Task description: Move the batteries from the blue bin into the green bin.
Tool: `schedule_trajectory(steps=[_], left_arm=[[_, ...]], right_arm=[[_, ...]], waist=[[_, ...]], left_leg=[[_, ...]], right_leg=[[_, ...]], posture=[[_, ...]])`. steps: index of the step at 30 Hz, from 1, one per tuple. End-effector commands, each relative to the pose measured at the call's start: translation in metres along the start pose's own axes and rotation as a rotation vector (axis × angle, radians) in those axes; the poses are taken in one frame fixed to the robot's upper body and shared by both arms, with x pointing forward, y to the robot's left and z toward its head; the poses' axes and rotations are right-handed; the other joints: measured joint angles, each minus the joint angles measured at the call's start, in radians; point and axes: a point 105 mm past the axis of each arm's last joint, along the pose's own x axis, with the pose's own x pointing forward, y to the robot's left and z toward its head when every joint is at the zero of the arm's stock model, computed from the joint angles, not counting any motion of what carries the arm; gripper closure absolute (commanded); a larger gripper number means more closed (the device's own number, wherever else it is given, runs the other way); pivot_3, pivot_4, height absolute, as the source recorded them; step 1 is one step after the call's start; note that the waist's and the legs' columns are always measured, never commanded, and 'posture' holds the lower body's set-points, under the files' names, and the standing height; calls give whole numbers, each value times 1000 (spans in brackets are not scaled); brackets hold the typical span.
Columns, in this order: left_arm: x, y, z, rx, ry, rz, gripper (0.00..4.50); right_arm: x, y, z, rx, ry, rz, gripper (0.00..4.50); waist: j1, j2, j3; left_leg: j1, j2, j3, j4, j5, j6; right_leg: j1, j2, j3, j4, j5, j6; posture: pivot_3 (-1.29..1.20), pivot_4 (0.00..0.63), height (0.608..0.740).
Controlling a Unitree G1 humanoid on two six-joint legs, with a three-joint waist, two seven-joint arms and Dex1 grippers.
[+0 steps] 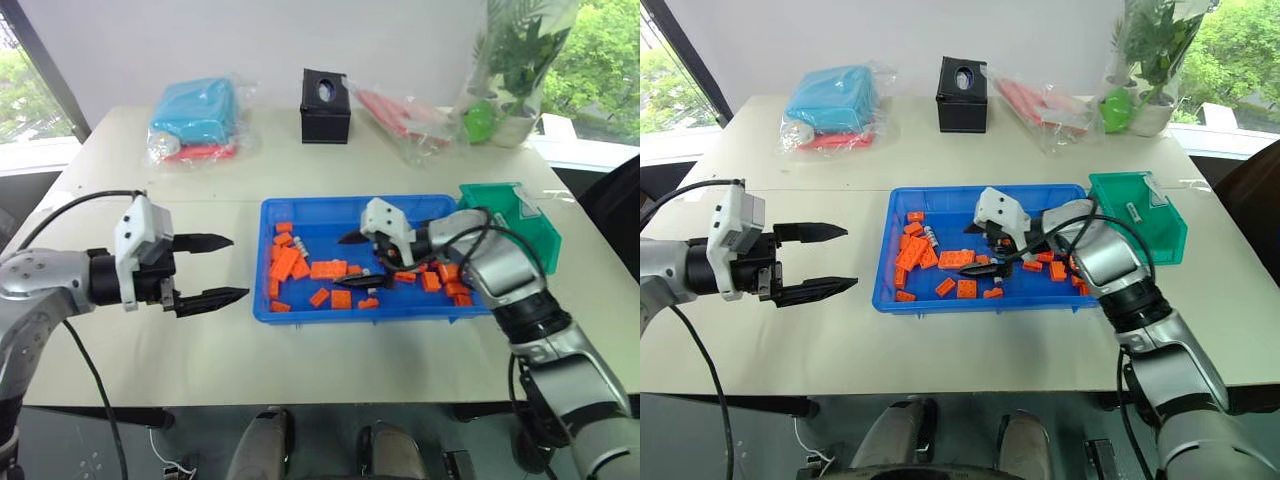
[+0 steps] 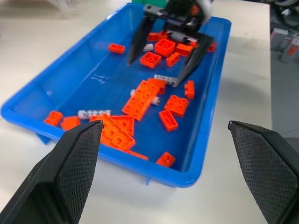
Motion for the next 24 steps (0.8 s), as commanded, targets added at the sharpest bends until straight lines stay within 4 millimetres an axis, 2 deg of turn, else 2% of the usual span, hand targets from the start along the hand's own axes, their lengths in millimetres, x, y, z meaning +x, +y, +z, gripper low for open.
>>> schedule_trajectory(steps=[1, 10, 13, 14, 15, 18, 21, 24], left_arm=[[-3, -3, 12, 43, -14, 5, 15], [-2, 1, 16, 53, -25, 27, 15], [-1, 1, 16, 56, -27, 30, 0], [0, 1, 16, 57, -29, 32, 0], [0, 1, 16, 57, -30, 33, 0], [0, 2, 17, 59, -34, 36, 0], [1, 4, 18, 61, -39, 40, 0], [1, 7, 18, 62, -42, 43, 0]], right_arm=[[13, -4, 2, -21, 13, -10, 0], [29, -16, -10, -10, 57, -59, 0], [30, -18, -12, -10, 59, -59, 912], [31, -18, -12, -11, 61, -57, 1343], [31, -18, -12, -11, 61, -56, 1968], [32, -17, -12, -18, 61, -54, 3298], [32, -17, -8, -18, 45, -58, 3283], [22, -18, 3, -11, 2, -74, 3283]], waist=[[1, 0, 0], [-3, 1, 1], [-5, 1, 1], [-6, 1, 1], [-6, 1, 1], [-6, 1, 1], [-4, 1, 1], [-3, 1, 1]], left_leg=[[0, 0, 0, 1, 0, 0], [-2, 14, 6, 7, 0, -1], [-1, 15, 7, 7, 0, -1], [-1, 15, 8, 7, 0, -1], [-1, 15, 9, 7, 0, -1], [-2, 15, 12, 8, 0, -1], [-2, 15, 13, 8, 0, -1], [-2, 15, 13, 8, 0, -1]], right_leg=[[0, 1, 0, 0, 0, 0], [-6, 14, 7, 2, 2, -4], [-7, 15, 9, 2, 3, -6], [-7, 15, 10, 2, 3, -7], [-7, 15, 11, 2, 3, -7], [-9, 15, 14, 2, 3, -7], [-9, 15, 15, 2, 4, -7], [-9, 15, 15, 2, 3, -8]], posture=[[0, 150, 644], [0, 150, 644], [0, 150, 644], [0, 150, 644], [0, 150, 644], [0, 150, 644], [0, 150, 644], [0, 150, 644]])
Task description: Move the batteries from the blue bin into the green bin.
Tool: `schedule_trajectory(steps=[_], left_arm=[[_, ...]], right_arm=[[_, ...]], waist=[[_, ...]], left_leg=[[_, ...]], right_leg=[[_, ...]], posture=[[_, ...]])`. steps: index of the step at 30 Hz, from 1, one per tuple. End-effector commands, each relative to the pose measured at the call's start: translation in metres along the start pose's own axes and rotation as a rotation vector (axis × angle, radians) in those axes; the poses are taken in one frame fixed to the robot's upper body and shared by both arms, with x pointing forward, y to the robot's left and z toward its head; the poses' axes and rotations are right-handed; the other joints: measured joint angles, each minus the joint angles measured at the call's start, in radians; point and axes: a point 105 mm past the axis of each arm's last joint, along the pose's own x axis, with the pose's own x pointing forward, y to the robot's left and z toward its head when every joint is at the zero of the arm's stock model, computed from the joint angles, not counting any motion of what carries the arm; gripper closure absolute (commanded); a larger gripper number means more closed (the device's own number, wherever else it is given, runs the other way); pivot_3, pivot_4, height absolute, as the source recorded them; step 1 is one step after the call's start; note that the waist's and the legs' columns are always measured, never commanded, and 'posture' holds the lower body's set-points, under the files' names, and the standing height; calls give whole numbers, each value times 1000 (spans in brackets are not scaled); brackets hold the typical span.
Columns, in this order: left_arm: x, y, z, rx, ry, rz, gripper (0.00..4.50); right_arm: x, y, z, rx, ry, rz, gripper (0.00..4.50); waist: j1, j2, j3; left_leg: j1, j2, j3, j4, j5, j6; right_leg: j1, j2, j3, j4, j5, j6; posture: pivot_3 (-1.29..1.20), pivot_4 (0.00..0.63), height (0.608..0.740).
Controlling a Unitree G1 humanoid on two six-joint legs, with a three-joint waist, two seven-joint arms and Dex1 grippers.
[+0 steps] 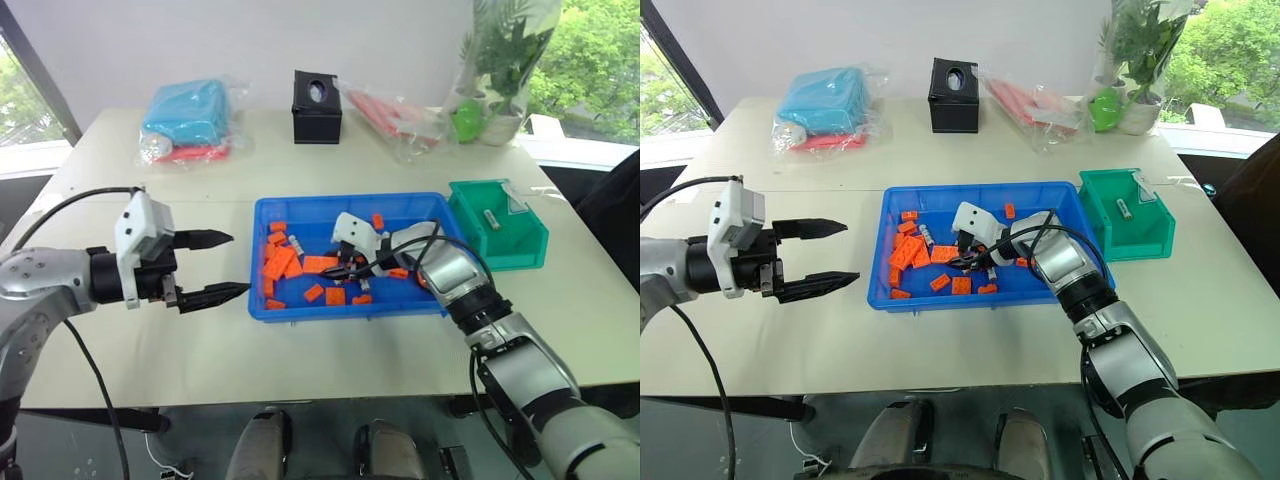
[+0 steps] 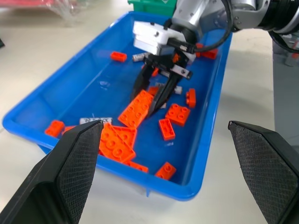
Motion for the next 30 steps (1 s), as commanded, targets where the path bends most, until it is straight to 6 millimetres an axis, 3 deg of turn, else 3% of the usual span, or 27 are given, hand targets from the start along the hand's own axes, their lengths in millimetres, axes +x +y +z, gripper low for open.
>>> schedule_trajectory(steps=[1, 6, 9, 12, 15, 19, 21, 26, 30], left_arm=[[-1, 3, 7, 36, -21, 6, 0], [2, 4, 6, 37, -25, 2, 0], [3, 5, 6, 38, -29, -1, 0], [4, 6, 6, 41, -32, -1, 0], [6, 8, 8, 46, -45, 4, 0], [6, 9, 9, 46, -49, 9, 0], [5, 10, 9, 47, -48, 11, 0], [3, 11, 10, 50, -49, 19, 0], [3, 12, 11, 52, -49, 30, 0]], right_arm=[[-20, -10, 30, -32, -95, -53, 3283], [-52, -30, 40, 6, -138, -185, 3283], [-78, -42, 35, 53, -144, -266, 3283], [-93, -47, 25, 108, -125, -306, 3283], [-106, -55, -7, 143, -9, -390, 3283], [-114, -62, -31, 144, 70, -461, 1376], [-112, -66, -24, 136, 45, -473, 323], [-92, -64, 24, 142, -107, -413, 323], [-50, -46, 68, 197, -222, -296, 323]], waist=[[0, 0, 0], [5, 0, 0], [6, 0, 0], [5, 0, 0], [5, -1, 0], [5, -2, -1], [2, -2, -1], [-15, -1, -1], [-22, -1, -1]], left_leg=[[0, 0, 0, 0, 0, 0], [-1, 0, 1, 0, 0, 0], [-1, 0, 1, 0, 0, 0], [-1, 0, 2, 0, 0, 0], [-1, 0, 2, 0, 0, 0], [-1, 0, 2, 0, 0, 0], [-1, 0, 3, 0, 0, 0], [-1, 2, 3, 0, 0, 0], [-1, 3, 2, -1, 0, 0]], right_leg=[[0, 0, 0, 0, 0, -1], [-1, 0, 1, 0, 0, -1], [-1, -1, 1, -1, 0, -2], [-1, -1, 1, -1, 0, -2], [-1, -1, 1, -1, 0, -2], [-1, -2, 1, -2, 0, -3], [-1, -2, 1, -2, 0, -4], [-2, -2, 1, -1, 0, -5], [-3, -1, 1, 0, 2, -2]], posture=[[0, 150, 644], [0, 150, 644], [0, 150, 644], [0, 150, 644], [0, 150, 644], [0, 150, 644], [0, 150, 644], [0, 150, 644], [0, 150, 644]])
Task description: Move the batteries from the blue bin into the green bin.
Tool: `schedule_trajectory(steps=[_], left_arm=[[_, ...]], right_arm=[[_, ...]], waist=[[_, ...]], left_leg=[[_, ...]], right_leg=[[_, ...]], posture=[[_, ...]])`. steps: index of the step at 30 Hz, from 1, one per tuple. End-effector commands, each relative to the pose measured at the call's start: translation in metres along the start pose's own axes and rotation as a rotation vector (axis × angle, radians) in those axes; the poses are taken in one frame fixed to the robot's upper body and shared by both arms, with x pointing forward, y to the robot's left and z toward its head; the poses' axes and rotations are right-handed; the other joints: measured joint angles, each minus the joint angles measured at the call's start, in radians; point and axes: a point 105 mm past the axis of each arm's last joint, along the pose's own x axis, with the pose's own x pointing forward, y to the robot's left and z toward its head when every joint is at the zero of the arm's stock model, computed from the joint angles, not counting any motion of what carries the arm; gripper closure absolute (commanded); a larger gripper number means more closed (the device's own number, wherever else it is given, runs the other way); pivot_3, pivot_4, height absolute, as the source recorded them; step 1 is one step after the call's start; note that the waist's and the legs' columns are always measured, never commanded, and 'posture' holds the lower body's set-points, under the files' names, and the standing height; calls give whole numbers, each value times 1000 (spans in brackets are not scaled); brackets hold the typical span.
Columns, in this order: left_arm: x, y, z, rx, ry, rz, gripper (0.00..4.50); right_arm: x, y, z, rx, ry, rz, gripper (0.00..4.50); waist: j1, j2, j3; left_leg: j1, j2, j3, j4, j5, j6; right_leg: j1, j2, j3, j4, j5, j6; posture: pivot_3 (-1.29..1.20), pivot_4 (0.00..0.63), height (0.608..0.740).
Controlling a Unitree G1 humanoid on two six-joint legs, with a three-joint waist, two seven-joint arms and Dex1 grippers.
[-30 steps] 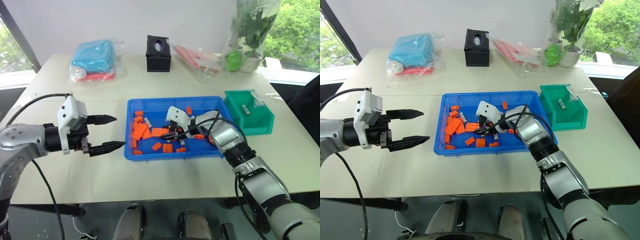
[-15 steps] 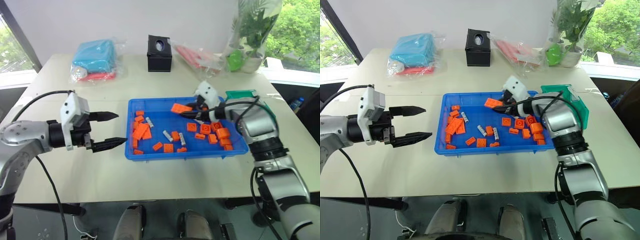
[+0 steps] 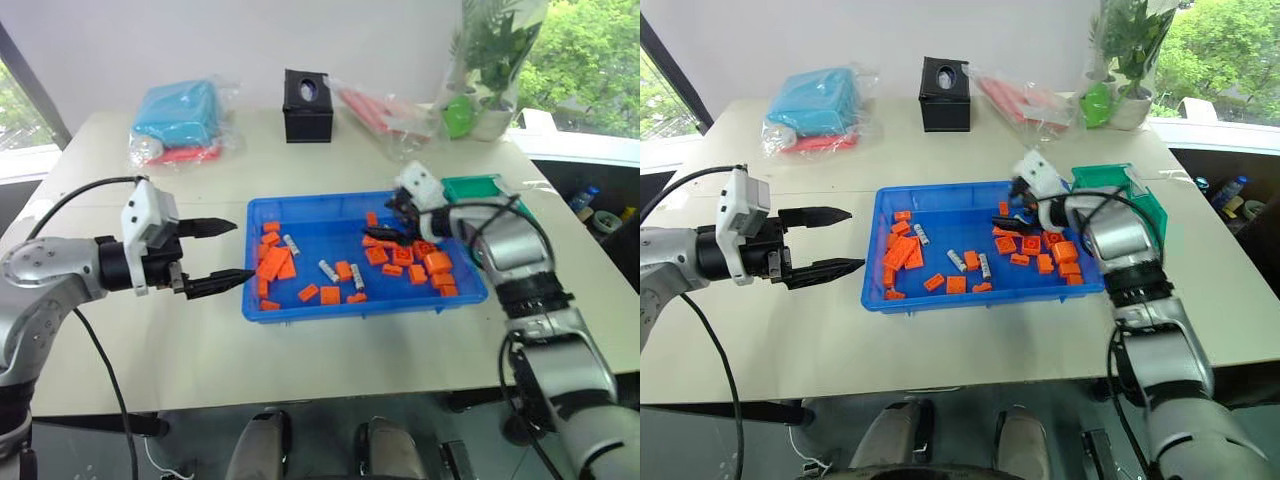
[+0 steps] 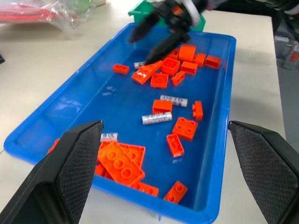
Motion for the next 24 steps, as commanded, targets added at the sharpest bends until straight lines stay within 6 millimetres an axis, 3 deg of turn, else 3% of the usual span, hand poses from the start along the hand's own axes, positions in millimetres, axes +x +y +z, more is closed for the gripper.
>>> schedule_trajectory(steps=[1, 5, 9, 19, 24], left_arm=[[-3, 3, 10, 48, -19, 23, 0], [-4, 3, 13, 48, -27, 35, 0], [-9, 4, 13, 50, -19, 57, 0], [-11, 2, 14, 50, -26, 88, 0], [-12, 2, 14, 53, -26, 95, 0]], right_arm=[[25, 28, 32, 25, -73, 66, 323], [57, 47, 27, 57, -20, 61, 323], [74, 51, 18, 70, 26, 25, 323], [93, 49, 2, 53, 73, -9, 323], [96, 57, 8, 61, 42, 25, 323]], waist=[[2, 1, 0], [10, 0, 0], [12, -1, -1], [0, -1, -1], [0, -2, -1]], left_leg=[[0, 0, 0, 0, 0, 0], [-4, -1, 0, 1, 0, 0], [-10, -2, 1, 3, 0, 0], [-11, 8, 2, 3, 2, -2], [-11, 12, 4, 3, 2, -2]], right_leg=[[0, 0, 0, 1, 0, 0], [-5, 1, 0, 3, 0, 0], [-11, 1, 2, 3, 2, -2], [-15, 15, 4, 6, 4, -7], [-18, 15, 4, 9, 5, -8]], posture=[[0, 150, 644], [0, 150, 644], [0, 150, 644], [0, 150, 644], [0, 150, 644]])
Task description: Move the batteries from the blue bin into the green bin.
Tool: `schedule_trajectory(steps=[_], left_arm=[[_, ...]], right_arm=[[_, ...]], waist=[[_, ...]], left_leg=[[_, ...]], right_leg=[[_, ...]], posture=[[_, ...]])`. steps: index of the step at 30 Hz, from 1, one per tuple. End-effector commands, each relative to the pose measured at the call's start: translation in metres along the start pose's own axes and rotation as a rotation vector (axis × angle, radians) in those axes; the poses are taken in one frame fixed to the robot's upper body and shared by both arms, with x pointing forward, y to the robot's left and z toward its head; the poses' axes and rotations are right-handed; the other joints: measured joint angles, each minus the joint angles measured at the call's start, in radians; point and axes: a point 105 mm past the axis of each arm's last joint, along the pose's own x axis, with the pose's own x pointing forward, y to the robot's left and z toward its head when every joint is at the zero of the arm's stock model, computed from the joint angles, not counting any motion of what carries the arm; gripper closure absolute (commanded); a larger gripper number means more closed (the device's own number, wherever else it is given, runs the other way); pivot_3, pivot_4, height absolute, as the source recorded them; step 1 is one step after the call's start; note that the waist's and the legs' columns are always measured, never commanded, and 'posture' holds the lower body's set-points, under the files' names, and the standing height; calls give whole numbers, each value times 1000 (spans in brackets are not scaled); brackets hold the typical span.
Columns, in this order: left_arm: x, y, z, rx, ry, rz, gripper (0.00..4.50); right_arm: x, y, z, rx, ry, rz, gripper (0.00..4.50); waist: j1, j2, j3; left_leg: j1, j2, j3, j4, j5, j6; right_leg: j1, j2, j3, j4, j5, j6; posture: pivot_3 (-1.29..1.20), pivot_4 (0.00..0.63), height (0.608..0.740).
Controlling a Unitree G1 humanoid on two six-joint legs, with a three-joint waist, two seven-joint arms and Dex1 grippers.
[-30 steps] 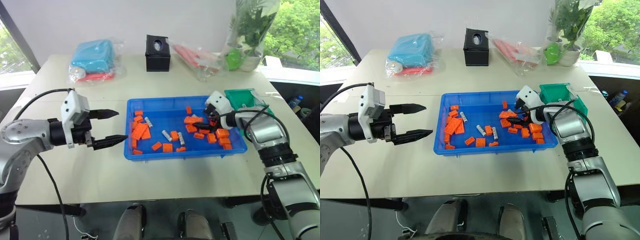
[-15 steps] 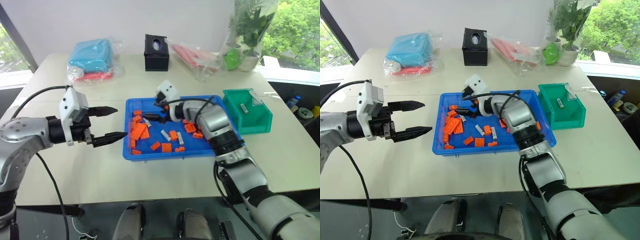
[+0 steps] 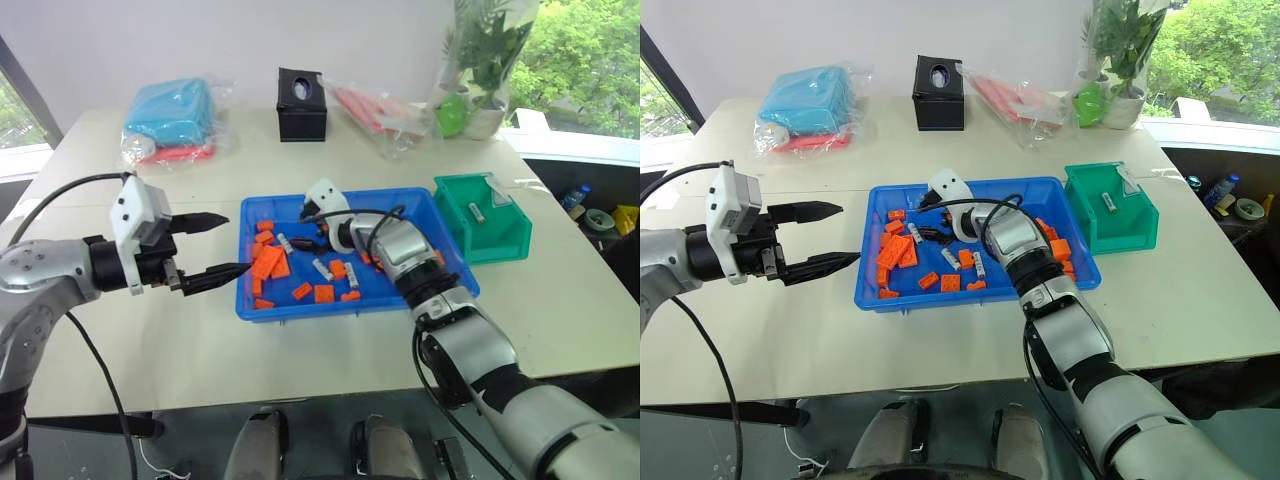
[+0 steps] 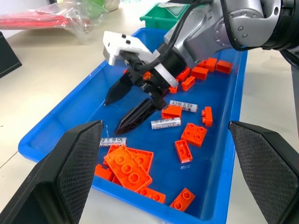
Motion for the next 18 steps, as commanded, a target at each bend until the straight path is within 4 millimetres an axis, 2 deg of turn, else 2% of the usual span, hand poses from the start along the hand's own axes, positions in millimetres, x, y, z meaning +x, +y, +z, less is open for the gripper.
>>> schedule_trajectory(steps=[1, 7, 18], left_arm=[[-6, 0, 11, 44, -25, 19, 0], [-6, -1, 10, 48, -23, 19, 0], [-7, -1, 10, 57, -25, 23, 0]], right_arm=[[-1, 9, 25, -42, -73, 33, 323], [2, 11, 18, -69, -54, 36, 323], [12, 3, -15, -135, 34, 2, 323]], waist=[[0, 0, 0], [3, -1, -1], [1, -6, -4]], left_leg=[[0, 0, 0, 0, 0, 0], [-2, 1, 1, 1, 0, -1], [-3, 2, 6, 1, 0, -1]], right_leg=[[0, 0, 0, 0, 0, 0], [-3, 0, 0, 0, 1, -2], [-7, -1, 0, 5, 1, -2]], posture=[[0, 150, 644], [0, 150, 644], [0, 150, 644]])
